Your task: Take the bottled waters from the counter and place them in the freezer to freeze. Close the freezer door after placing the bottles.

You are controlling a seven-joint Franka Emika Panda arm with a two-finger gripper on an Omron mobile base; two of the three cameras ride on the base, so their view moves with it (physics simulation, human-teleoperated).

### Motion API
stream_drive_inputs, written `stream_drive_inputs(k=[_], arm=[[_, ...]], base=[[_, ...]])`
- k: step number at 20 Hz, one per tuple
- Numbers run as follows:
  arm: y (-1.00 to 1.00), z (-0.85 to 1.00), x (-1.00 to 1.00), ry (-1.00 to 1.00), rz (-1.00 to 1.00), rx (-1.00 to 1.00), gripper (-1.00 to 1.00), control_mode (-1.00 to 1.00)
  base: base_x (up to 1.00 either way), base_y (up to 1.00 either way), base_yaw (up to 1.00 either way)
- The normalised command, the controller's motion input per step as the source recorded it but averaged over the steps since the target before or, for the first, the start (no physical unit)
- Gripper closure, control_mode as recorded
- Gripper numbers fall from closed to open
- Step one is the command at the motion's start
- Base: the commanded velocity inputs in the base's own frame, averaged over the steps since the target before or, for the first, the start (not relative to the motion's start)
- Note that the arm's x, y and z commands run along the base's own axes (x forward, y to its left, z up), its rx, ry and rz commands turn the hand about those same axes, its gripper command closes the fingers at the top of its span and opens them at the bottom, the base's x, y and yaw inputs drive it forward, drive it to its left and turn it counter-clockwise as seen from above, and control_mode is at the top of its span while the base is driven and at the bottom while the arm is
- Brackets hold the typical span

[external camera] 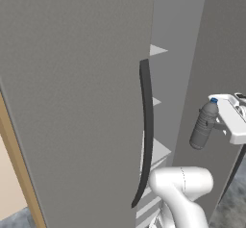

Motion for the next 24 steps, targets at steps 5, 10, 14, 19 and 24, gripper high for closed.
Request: stream_drive_inputs(k=[5, 10, 14, 19, 24], arm=[[0.0, 0.0, 0.0, 0.0, 0.0, 0.0, 1.0, 1.0], [0.0, 0.0, -0.01, -0.01, 0.0, 0.0, 1.0, -1.0], [0.0, 0.0, -0.13, -0.01, -0.1, 0.0, 1.0, -1.0], [0.02, 0.0, -0.11, -0.03, -0.31, 0.0, 1.0, -1.0], [0.12, 0.0, -0.1, -0.01, -0.52, 0.0, 1.0, -1.0]], base=[[0.0, 0.0, 0.0], [0.0, 0.0, 0.0], [0.0, 0.0, 0.0], [0.0, 0.0, 0.0], [0.0, 0.0, 0.0]])
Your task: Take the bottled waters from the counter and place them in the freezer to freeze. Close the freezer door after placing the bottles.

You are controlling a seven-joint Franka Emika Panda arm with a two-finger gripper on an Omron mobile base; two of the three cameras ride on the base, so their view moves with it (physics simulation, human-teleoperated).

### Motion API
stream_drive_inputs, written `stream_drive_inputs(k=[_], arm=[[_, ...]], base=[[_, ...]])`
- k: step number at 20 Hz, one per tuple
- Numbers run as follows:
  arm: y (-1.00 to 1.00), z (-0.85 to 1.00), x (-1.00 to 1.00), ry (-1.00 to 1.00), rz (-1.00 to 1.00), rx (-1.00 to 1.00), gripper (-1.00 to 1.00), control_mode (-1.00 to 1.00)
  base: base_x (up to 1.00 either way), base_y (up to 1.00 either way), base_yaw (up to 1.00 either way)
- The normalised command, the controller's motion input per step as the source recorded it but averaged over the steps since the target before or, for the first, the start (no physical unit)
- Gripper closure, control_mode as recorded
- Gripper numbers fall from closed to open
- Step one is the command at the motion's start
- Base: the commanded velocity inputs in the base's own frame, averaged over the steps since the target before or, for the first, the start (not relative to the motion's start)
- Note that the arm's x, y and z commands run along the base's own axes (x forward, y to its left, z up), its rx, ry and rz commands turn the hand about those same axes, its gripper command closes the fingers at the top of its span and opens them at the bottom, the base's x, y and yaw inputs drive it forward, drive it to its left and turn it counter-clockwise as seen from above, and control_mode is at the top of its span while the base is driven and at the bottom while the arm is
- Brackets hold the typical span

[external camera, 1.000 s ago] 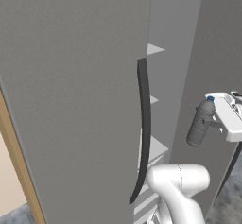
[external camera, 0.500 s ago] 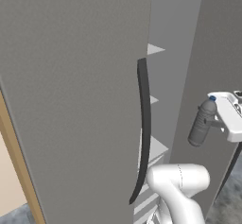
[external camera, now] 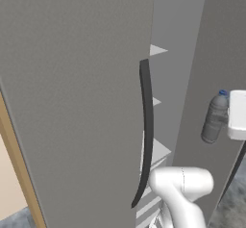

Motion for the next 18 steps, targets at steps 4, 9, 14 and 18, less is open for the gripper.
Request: stream_drive_inputs(k=[4, 9, 14, 18], arm=[[0.46, 0.0, 0.06, 0.01, -0.65, 0.0, 1.0, -1.0], [0.41, 0.0, 0.23, 0.02, -0.59, 0.0, 1.0, -1.0], [0.07, 0.0, 0.21, 0.0, -0.52, 0.06, 1.0, -1.0], [0.13, -0.04, 0.17, 0.01, -0.55, 0.01, 1.0, -1.0]], base=[[0.0, 0.0, 0.0], [0.0, 0.0, 0.0], [0.0, 0.0, 0.0], [0.0, 0.0, 0.0]])
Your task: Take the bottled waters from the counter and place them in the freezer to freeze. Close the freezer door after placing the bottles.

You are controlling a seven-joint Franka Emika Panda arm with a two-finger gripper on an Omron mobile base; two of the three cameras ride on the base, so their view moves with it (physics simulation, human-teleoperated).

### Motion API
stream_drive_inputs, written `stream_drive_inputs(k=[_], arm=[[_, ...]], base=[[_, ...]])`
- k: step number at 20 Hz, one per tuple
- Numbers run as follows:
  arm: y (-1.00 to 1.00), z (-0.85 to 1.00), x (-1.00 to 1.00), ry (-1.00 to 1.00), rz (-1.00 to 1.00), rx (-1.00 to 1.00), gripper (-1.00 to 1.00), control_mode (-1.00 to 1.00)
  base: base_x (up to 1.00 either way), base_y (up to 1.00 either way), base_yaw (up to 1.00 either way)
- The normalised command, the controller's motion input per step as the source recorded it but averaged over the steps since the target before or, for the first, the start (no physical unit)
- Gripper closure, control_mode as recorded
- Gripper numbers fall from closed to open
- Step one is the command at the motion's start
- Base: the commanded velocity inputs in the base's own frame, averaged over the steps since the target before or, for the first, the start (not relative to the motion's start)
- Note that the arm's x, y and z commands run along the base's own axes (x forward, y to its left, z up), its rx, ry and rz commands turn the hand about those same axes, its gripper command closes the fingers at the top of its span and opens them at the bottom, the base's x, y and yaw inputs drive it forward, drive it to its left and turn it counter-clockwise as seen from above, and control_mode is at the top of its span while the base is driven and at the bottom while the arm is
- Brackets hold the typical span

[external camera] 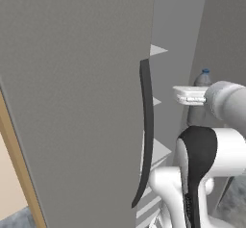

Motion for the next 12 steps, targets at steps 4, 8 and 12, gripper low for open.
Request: stream_drive_inputs(k=[4, 8, 12], arm=[[0.09, -0.17, 0.09, 0.12, -0.57, 0.0, 1.0, -1.0], [0.0, -0.25, -0.02, 0.1, -0.44, 0.0, 1.0, -1.0], [-0.03, -0.07, -0.33, -0.09, -0.04, 0.01, 1.0, -1.0]], base=[[0.0, 0.0, 0.0], [0.0, 0.0, 0.0], [0.0, 0.0, 0.0]])
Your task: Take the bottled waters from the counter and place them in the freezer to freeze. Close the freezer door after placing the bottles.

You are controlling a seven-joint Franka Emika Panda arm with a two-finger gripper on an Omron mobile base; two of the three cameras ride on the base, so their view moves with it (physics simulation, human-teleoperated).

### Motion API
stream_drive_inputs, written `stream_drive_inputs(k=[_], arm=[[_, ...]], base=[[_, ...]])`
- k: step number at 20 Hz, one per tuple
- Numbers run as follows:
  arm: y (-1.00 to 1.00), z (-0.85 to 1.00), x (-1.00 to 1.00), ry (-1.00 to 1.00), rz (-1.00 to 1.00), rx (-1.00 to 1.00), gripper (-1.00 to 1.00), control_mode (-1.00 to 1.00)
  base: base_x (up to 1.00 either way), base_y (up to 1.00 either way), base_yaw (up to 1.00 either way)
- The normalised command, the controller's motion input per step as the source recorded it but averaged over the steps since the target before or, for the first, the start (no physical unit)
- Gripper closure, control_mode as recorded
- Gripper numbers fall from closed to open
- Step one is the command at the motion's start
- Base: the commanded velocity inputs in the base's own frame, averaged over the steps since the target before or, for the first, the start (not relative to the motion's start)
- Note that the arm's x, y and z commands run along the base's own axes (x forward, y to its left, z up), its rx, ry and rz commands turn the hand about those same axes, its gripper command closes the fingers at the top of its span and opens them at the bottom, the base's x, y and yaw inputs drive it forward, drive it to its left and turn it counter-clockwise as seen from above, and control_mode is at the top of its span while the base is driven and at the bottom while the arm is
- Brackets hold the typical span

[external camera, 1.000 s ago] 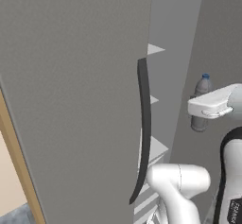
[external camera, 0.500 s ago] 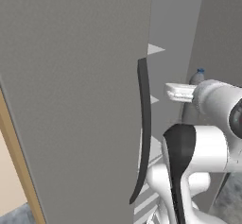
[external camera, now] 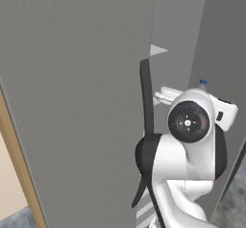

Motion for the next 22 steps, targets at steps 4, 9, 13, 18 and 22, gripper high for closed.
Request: stream_drive_inputs(k=[4, 9, 13, 18, 22], arm=[[-0.03, 0.0, -0.03, -0.04, 0.1, 0.0, 1.0, -1.0], [-0.08, 0.0, 0.03, 0.03, 0.16, -0.1, 1.0, -1.0], [-0.07, 0.0, 0.01, 0.04, 0.13, -0.23, 1.0, -1.0], [-0.37, 0.0, 0.0, 0.0, 0.22, -0.13, 1.0, -1.0], [-0.38, -0.03, 0.0, -0.02, 0.2, 0.0, 1.0, -1.0]], base=[[0.0, 0.0, 0.0], [0.0, 0.0, 0.0], [0.0, 0.0, 0.0], [0.0, 0.0, 0.0], [0.0, 0.0, 0.0]])
